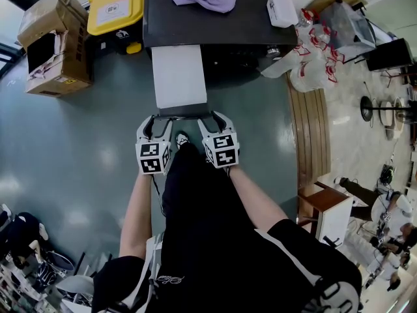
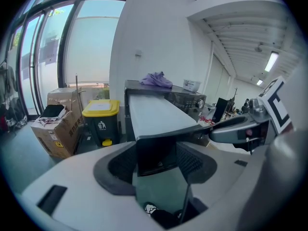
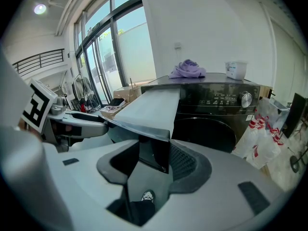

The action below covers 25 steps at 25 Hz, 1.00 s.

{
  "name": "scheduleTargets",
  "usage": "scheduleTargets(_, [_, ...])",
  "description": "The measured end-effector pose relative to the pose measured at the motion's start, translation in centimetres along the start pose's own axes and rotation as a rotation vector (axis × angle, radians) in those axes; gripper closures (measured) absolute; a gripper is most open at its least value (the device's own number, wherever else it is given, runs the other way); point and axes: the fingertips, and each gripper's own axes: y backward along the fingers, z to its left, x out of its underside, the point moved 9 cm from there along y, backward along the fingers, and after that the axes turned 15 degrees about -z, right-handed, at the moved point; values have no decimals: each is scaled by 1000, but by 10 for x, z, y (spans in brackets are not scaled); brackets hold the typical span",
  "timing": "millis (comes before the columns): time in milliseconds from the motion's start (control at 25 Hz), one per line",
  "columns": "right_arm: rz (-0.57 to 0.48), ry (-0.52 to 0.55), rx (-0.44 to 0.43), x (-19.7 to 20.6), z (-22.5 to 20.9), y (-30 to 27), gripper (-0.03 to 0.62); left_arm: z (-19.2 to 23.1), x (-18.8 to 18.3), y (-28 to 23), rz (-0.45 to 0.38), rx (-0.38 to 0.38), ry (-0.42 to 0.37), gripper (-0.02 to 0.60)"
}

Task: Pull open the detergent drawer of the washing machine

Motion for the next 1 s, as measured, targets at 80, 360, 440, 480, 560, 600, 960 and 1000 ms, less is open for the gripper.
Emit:
scheduleTargets(80, [3,-3,0,1,1,2,408,-1,1,2,7,-3,-1,334])
scheduleTargets(360, [4,0,-1,5,0,2,408,-3,4,2,11,-8,-4,333])
scheduleTargets(440, [6,0,-9,7,-1,1,405,-3,6,1,11,-7,-13,333])
scheduleTargets(480, [8,1,-15,8,-2,1,402,-2,6,2,14,-10,-16,333])
scheduleTargets(560, [23,8,-30,9,-4,3,408,-2,7,7,21,-24,-7,334])
scheduleTargets(600, [32,15,-37,10,-5,6,413,-3,7,11,24,-34,7,334])
scheduleTargets(960, [33,20,-28,16,-16,54,422,-31,10,41,75,-19,56,337])
scheduleTargets(1000, [28,20,-28,16,-16,60,424,-35,9,43,74,-12,66,339])
